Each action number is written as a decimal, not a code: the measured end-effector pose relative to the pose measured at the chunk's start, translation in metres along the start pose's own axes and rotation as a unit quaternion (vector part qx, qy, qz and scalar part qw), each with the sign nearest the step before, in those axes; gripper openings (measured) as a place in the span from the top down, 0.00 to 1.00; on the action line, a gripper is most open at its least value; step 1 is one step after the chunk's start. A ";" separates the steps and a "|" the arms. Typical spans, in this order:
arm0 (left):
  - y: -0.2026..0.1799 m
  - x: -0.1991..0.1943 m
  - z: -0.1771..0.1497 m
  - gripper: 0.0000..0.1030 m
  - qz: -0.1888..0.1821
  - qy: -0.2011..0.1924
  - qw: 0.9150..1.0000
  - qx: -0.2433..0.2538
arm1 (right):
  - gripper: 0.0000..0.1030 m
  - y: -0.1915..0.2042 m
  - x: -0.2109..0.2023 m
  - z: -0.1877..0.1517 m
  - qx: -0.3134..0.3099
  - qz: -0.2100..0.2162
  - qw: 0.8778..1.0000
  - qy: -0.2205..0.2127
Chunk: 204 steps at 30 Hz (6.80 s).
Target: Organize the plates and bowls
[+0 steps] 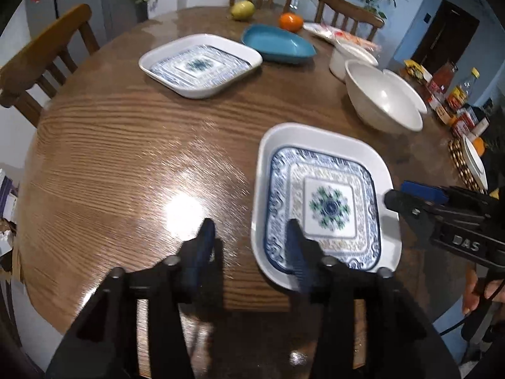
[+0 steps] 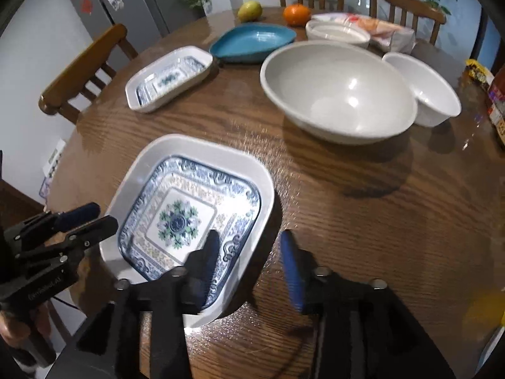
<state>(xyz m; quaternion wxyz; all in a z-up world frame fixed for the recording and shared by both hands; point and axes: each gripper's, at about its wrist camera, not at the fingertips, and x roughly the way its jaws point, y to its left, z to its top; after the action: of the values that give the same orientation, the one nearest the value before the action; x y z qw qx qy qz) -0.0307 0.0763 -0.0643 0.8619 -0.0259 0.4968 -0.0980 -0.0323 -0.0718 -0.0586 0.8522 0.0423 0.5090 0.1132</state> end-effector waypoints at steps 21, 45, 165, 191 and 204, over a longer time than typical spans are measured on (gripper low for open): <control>0.087 0.025 0.118 0.35 0.040 -0.020 0.984 -0.174 | 0.54 0.025 0.005 0.084 0.037 0.089 0.995 -0.025; 0.118 0.071 0.149 0.85 0.120 0.044 0.985 -0.114 | 0.54 0.049 0.084 0.181 0.011 0.072 0.997 0.010; -0.021 -0.002 0.066 0.42 0.070 -0.008 0.996 0.058 | 0.50 -0.020 -0.033 0.012 0.096 0.048 0.994 -0.021; -0.023 0.026 0.157 0.08 0.070 -0.045 0.995 0.063 | 0.25 -0.039 -0.054 0.101 0.104 0.021 0.988 -0.111; 0.007 0.125 0.240 0.20 0.056 0.028 0.998 -0.012 | 0.15 -0.062 -0.044 0.126 0.130 0.022 0.985 -0.113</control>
<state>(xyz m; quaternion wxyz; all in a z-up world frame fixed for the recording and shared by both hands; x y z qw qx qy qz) 0.2377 0.0467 -0.0507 0.8514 -0.0052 0.5225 -0.0445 0.0677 -0.1365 0.0278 0.8888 0.1766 0.4189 0.0589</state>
